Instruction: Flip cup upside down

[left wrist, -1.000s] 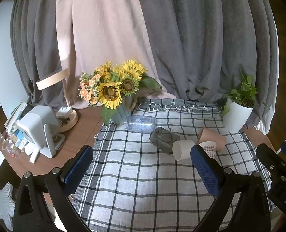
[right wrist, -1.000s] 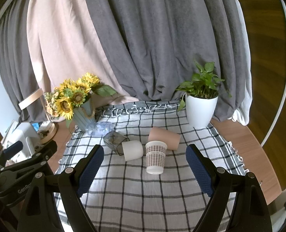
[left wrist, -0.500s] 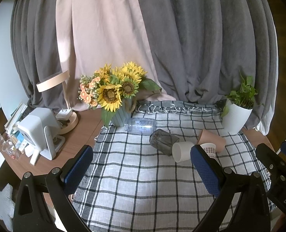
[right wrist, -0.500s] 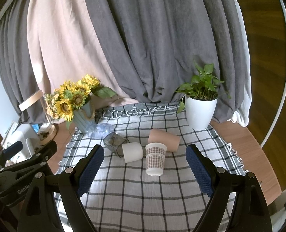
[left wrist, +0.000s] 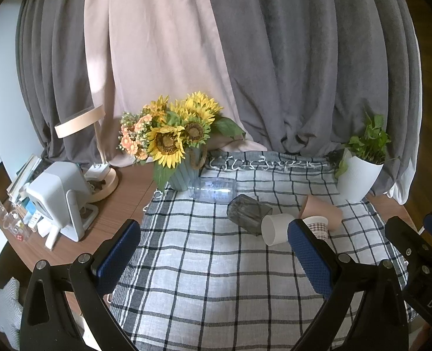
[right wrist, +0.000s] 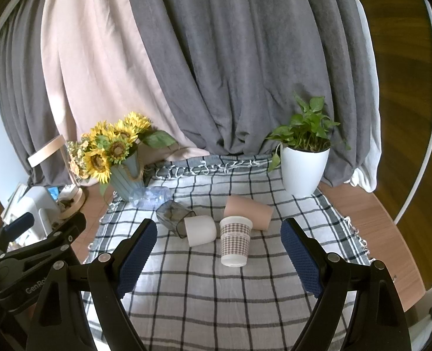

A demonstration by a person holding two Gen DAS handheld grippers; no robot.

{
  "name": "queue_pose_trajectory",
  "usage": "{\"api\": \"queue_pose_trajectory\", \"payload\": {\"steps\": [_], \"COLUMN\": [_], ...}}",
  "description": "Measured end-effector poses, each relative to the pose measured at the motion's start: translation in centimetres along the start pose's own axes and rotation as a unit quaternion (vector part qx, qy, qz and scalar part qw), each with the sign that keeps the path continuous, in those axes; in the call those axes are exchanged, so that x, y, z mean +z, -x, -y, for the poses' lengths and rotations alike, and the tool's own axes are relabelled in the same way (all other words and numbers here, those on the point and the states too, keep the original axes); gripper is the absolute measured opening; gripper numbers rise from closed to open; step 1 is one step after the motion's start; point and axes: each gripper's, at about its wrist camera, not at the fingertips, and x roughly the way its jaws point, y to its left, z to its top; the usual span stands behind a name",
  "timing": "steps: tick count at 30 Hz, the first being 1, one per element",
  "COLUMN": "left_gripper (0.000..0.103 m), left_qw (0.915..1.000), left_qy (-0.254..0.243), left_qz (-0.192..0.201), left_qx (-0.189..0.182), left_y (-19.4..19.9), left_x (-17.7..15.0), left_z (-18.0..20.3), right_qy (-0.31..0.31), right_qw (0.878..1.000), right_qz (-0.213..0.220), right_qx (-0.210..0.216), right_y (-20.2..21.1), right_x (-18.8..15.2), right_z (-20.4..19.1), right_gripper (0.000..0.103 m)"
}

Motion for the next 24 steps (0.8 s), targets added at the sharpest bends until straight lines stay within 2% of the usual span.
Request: {"api": "queue_pose_trajectory", "payload": {"steps": [2, 6, 13, 18, 21, 24], "left_gripper": [0.103, 0.103, 0.103, 0.102, 0.102, 0.102], "left_qw": [0.9999, 0.9978, 0.9885, 0.9713, 0.9619, 0.9553], "left_qy": [0.003, 0.025, 0.073, 0.124, 0.137, 0.141], "left_qz": [-0.010, -0.056, -0.107, -0.164, -0.191, -0.212], "left_qx": [0.007, 0.027, 0.078, 0.119, 0.140, 0.150], "left_y": [-0.6, -3.4, -8.7, -14.2, -16.7, -19.0], "left_x": [0.0, -0.2, -0.6, -1.6, -2.3, -2.7], "left_z": [-0.3, -1.3, -3.7, -5.7, -6.1, -6.2], "right_qy": [0.003, 0.013, 0.065, 0.105, 0.138, 0.196], "right_qw": [1.000, 1.000, 0.991, 0.974, 0.961, 0.939], "right_qz": [-0.004, -0.024, -0.108, -0.187, -0.227, -0.270], "right_qx": [0.000, 0.009, 0.051, 0.077, 0.081, 0.086], "right_y": [-0.6, -2.6, -10.7, -17.3, -21.2, -24.9], "right_x": [0.1, 0.5, 1.8, 2.1, 2.2, 2.0], "right_z": [-0.2, -0.7, -3.6, -5.7, -7.1, -8.8], "right_gripper": [0.086, 0.086, 0.086, 0.086, 0.086, 0.086]}}
